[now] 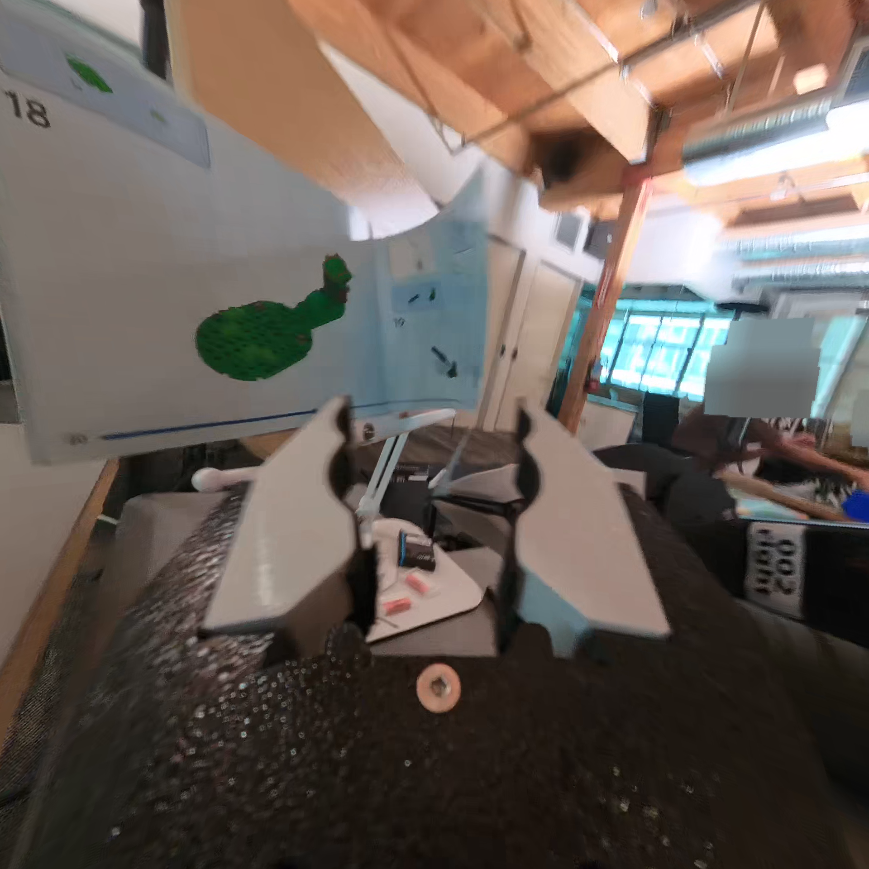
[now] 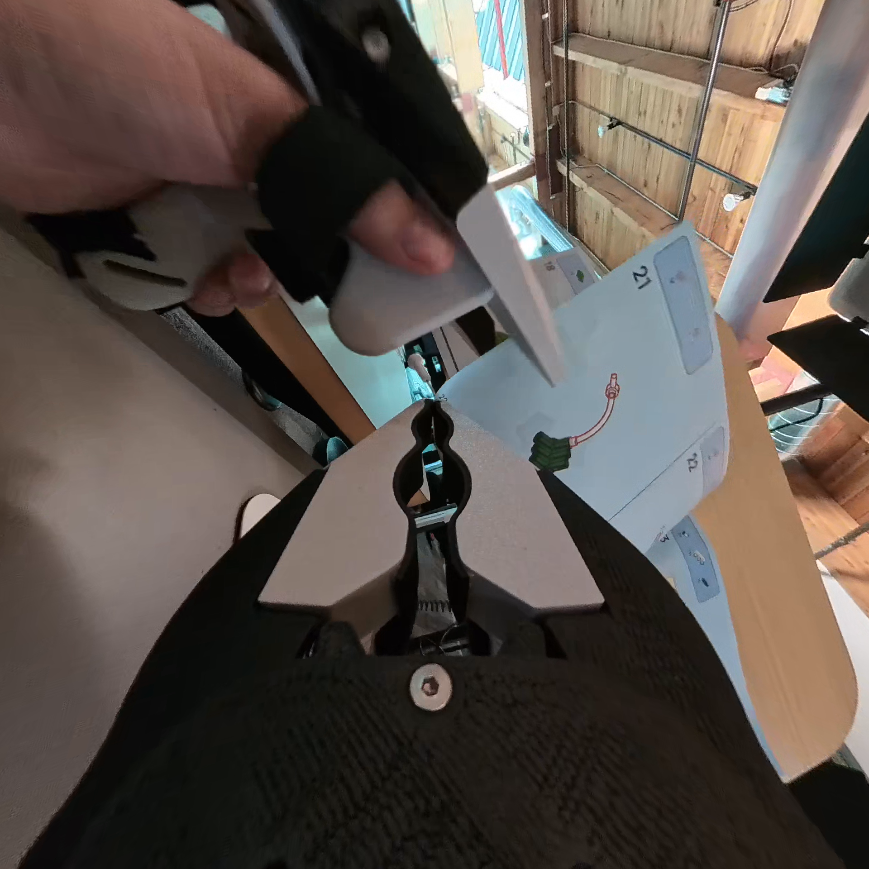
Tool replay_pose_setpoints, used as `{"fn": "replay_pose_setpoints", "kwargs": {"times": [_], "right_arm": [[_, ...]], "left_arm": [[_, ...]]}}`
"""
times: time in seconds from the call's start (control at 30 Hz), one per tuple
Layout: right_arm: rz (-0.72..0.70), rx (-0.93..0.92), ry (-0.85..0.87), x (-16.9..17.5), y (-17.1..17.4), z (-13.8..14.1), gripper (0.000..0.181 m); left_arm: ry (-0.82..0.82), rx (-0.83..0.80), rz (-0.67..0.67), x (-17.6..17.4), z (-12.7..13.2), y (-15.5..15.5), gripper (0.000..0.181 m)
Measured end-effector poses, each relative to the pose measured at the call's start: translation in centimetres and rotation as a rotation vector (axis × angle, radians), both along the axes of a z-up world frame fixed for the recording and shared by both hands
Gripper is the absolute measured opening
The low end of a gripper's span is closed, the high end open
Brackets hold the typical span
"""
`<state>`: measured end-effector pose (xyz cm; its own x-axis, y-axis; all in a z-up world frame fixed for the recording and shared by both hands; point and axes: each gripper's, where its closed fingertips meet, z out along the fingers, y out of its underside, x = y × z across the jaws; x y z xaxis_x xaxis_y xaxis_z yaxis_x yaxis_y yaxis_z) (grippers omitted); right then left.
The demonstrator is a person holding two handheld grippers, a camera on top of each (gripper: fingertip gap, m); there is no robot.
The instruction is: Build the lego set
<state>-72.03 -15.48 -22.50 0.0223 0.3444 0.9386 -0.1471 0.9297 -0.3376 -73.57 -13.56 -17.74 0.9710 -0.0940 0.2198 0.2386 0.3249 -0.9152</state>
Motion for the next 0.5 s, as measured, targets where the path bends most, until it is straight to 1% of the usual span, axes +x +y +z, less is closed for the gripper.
{"fn": "replay_pose_setpoints", "kwargs": {"times": [0.03,0.07,0.1,0.17,0.2,0.27,0.3,0.4,0.43,0.5], "right_arm": [[-0.002,0.005,-0.003,0.0,0.0,0.0,0.000],[0.001,0.006,-0.007,-0.1,-0.1,0.0,0.000],[0.017,-0.004,-0.012,-0.1,-0.3,0.0,0.000],[0.067,-0.040,-0.036,0.3,-0.8,0.1,0.023],[0.086,-0.053,-0.051,0.4,-0.9,0.2,0.028],[0.107,-0.056,-0.086,0.4,-0.9,0.4,0.028],[0.096,-0.031,-0.114,0.0,-0.7,0.2,0.028],[-0.018,0.110,-0.199,-2.5,0.8,-0.8,0.031],[-0.050,0.150,-0.205,-3.4,1.1,-0.7,0.033],[-0.071,0.211,-0.203,-4.7,1.0,-0.5,0.034]], "left_arm": [[0.025,-0.021,-0.005,-0.3,-0.1,0.2,0.052],[0.075,-0.030,-0.021,-0.3,0.0,0.1,0.024],[0.120,-0.034,-0.028,-0.4,0.2,-0.1,0.000],[0.161,-0.084,-0.017,-1.2,0.5,0.0,0.000],[0.173,-0.105,-0.017,-1.7,0.7,-0.2,0.000],[0.173,-0.127,0.082,-4.0,1.2,-0.7,0.000],[0.169,-0.130,0.131,-5.2,1.3,-1.1,0.000],[0.108,-0.111,0.283,-8.9,1.7,-2.6,0.000],[0.093,-0.089,0.309,-9.7,1.9,-3.0,0.000],[0.064,-0.077,0.295,-10.1,1.9,-3.3,0.000]]}}
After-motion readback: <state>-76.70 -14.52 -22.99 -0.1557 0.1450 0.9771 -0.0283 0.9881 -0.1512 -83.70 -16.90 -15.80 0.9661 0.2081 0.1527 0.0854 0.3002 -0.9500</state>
